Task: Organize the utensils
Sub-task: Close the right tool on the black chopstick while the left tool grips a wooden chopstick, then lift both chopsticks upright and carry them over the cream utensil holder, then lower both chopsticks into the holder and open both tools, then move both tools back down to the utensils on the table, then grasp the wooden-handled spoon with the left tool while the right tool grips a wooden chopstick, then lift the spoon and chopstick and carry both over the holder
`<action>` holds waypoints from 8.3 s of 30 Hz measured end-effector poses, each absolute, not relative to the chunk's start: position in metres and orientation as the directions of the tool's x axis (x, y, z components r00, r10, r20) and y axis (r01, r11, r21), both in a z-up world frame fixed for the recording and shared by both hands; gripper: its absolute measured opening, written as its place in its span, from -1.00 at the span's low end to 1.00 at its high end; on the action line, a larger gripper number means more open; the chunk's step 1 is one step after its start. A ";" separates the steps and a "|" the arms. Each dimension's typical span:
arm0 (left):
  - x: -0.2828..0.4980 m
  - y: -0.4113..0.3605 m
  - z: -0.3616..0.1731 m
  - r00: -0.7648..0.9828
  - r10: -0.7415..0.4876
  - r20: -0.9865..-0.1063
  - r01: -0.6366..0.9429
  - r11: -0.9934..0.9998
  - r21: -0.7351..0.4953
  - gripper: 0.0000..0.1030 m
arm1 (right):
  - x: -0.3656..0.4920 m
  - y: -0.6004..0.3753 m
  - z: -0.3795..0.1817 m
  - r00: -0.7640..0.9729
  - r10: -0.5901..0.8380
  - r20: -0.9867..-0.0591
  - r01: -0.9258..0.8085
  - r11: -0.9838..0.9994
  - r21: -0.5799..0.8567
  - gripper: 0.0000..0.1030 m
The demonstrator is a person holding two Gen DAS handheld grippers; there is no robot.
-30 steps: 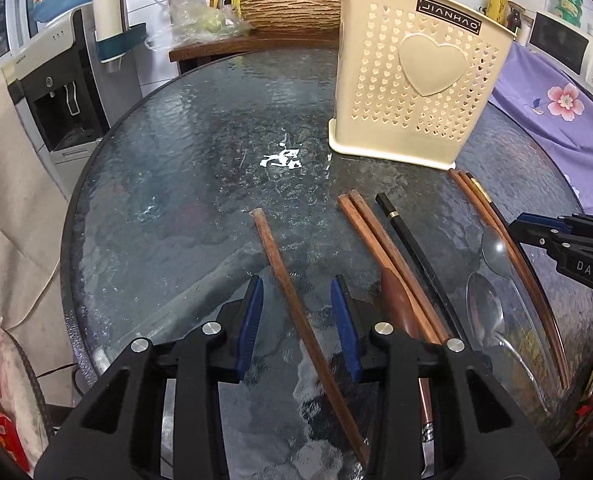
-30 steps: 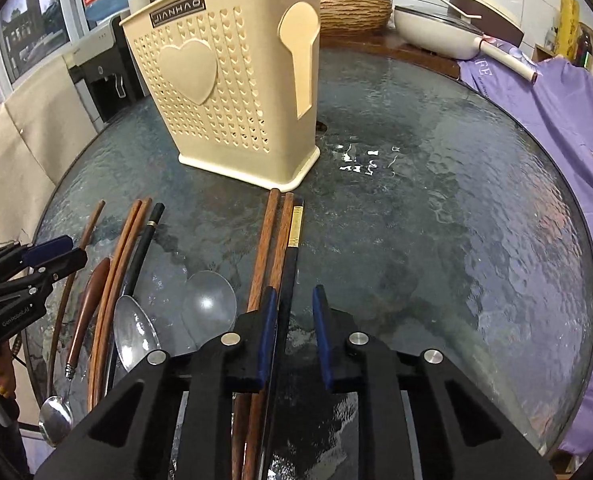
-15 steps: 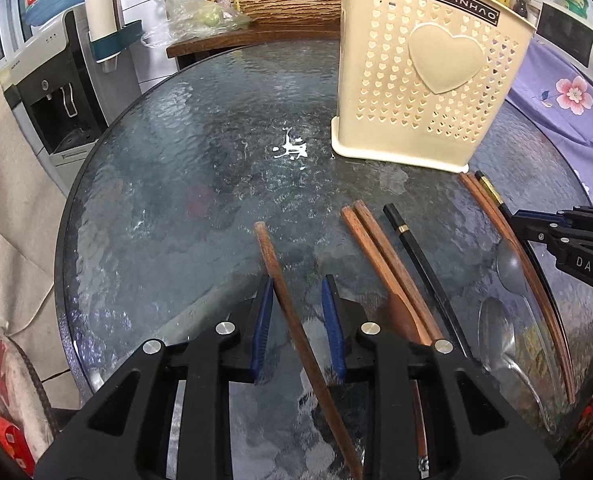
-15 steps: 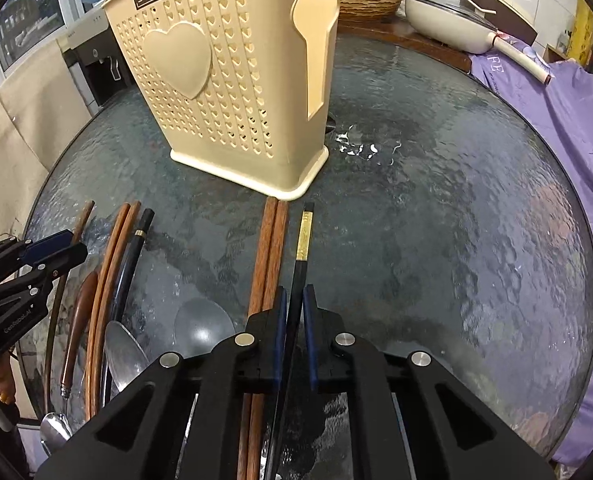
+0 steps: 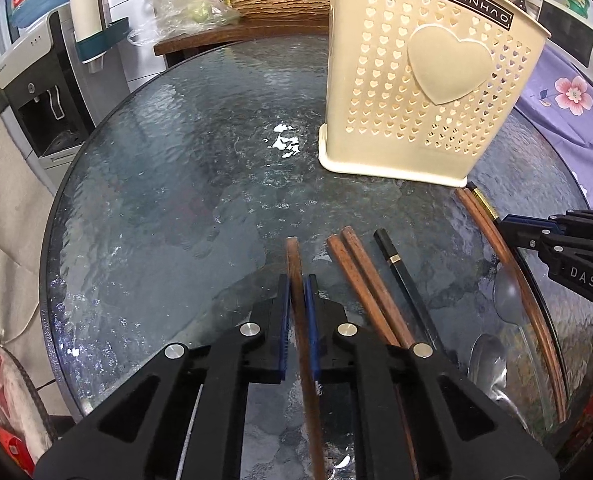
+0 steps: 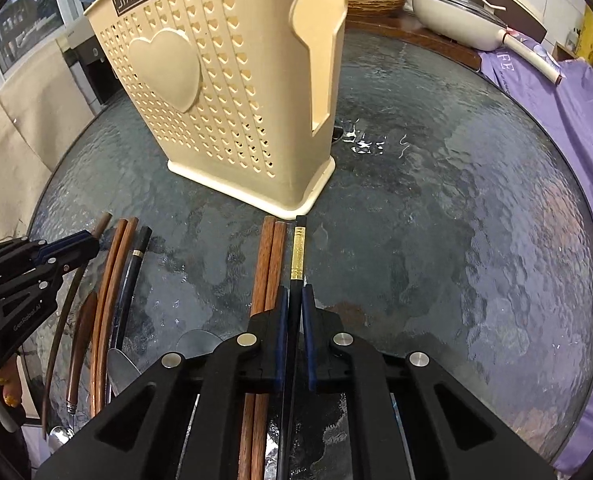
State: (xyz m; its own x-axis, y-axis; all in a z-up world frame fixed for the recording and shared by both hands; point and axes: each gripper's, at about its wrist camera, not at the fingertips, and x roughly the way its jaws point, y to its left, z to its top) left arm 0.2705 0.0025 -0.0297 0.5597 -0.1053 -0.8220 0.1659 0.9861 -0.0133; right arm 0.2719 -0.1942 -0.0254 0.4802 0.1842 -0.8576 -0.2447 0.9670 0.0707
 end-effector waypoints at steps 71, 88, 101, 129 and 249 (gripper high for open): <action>0.317 -0.031 0.259 0.935 -0.196 -0.295 0.173 0.980 -0.100 -0.86 | 0.287 -0.212 0.214 0.843 0.384 -0.376 -0.386 0.920 0.076 -0.87; 0.344 -0.043 0.159 0.870 -0.182 -0.459 0.157 0.983 -0.093 -0.86 | 0.302 -0.208 0.155 0.802 0.372 -0.467 -0.359 0.926 0.120 -0.87; 0.350 -0.040 0.147 0.845 -0.193 -0.499 0.158 0.981 -0.113 -0.79 | 0.304 -0.210 0.153 0.822 0.344 -0.453 -0.333 0.937 0.108 -0.60; 0.209 -0.001 0.023 0.678 -0.202 -0.707 0.206 0.975 -0.082 0.23 | 0.207 -0.207 0.022 0.664 0.245 -0.706 -0.300 0.953 0.049 0.03; 0.205 -0.007 0.173 0.818 -0.356 -0.452 0.347 0.932 -0.105 -0.69 | 0.187 -0.236 0.185 0.782 0.516 -0.351 -0.486 0.856 0.175 -0.87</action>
